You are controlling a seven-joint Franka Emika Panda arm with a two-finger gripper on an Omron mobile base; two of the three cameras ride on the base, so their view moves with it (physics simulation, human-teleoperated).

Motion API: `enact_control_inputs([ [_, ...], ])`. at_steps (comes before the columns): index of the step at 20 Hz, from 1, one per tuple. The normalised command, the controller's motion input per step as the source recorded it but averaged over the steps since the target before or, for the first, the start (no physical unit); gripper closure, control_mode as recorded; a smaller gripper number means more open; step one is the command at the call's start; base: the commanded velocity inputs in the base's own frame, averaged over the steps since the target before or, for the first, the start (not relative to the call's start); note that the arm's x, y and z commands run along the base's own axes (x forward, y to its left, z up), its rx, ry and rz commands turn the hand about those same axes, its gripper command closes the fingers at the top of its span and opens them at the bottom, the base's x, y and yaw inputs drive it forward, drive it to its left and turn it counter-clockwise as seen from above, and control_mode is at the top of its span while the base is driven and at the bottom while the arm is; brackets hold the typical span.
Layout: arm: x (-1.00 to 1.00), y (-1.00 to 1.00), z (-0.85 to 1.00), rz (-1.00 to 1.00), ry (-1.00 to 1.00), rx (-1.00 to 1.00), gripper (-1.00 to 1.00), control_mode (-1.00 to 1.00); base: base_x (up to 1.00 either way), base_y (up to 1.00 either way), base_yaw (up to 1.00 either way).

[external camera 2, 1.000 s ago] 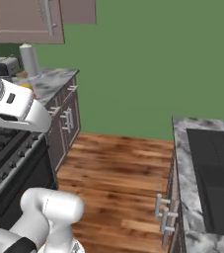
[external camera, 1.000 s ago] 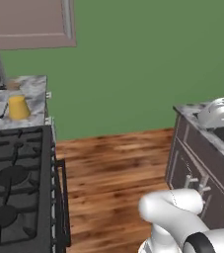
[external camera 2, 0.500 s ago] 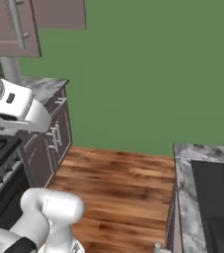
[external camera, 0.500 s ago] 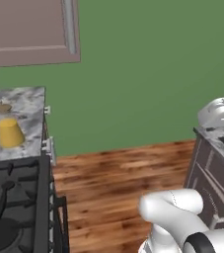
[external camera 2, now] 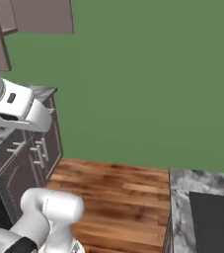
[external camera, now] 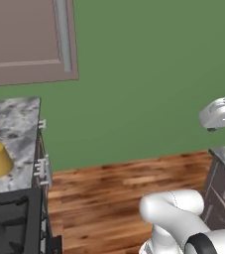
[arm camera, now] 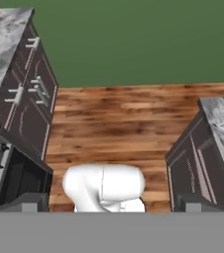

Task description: There is a tray on the dining counter. Grab the cup, mug, and pitcher and place them on the tray. The pitcher may be placed next to the tray if it cannot fit the tray.

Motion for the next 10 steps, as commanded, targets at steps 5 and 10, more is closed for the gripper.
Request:
enact_control_inputs([
  [5,0.0,0.0,0.0,0.0,0.0,0.0,-1.0,1.0,0.71,-0.25,0.0],
  [10,0.0,0.0,0.0,0.0,0.0,0.0,-1.0,1.0,0.63,-0.27,0.01],
])
